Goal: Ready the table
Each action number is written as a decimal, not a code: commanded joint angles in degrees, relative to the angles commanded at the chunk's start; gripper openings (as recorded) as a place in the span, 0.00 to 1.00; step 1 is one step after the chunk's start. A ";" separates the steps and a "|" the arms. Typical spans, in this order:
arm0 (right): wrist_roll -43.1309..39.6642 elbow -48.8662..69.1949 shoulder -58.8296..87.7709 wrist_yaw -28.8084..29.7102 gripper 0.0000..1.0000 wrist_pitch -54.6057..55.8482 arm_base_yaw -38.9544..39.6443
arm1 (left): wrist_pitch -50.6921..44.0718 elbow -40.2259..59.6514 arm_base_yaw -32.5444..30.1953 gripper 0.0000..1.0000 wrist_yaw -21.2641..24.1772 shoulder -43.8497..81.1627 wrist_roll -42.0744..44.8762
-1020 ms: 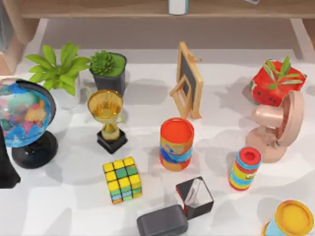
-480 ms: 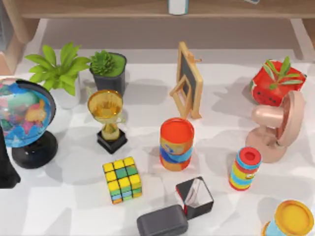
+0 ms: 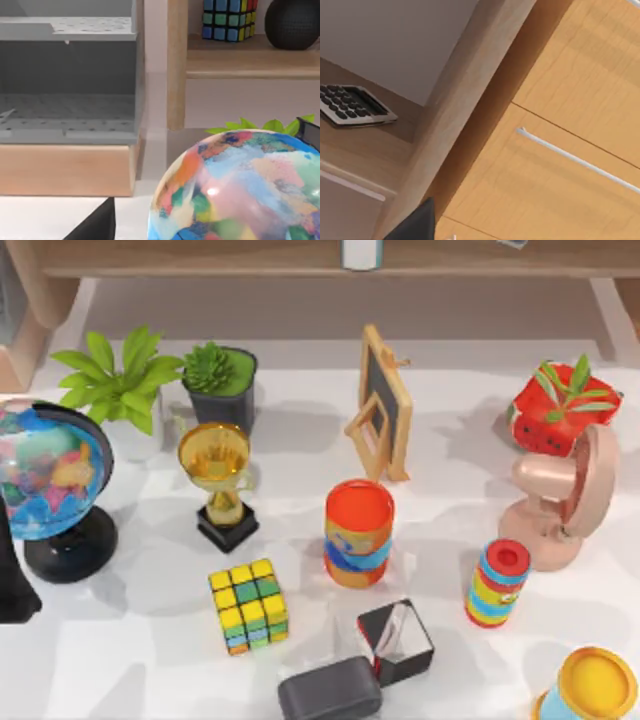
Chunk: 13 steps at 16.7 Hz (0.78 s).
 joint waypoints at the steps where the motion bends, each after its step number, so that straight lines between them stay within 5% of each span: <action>1: 3.94 -3.57 -6.87 0.89 1.00 -2.78 1.09 | 0.00 0.00 0.00 1.00 0.00 0.00 0.00; 7: 22.01 -22.27 -37.85 4.30 1.00 -15.53 6.11 | 0.00 0.00 0.00 1.00 0.00 0.00 0.00; 13: 28.04 -29.70 -47.50 5.05 1.00 -19.76 7.76 | 0.00 0.00 0.00 1.00 0.00 0.00 0.00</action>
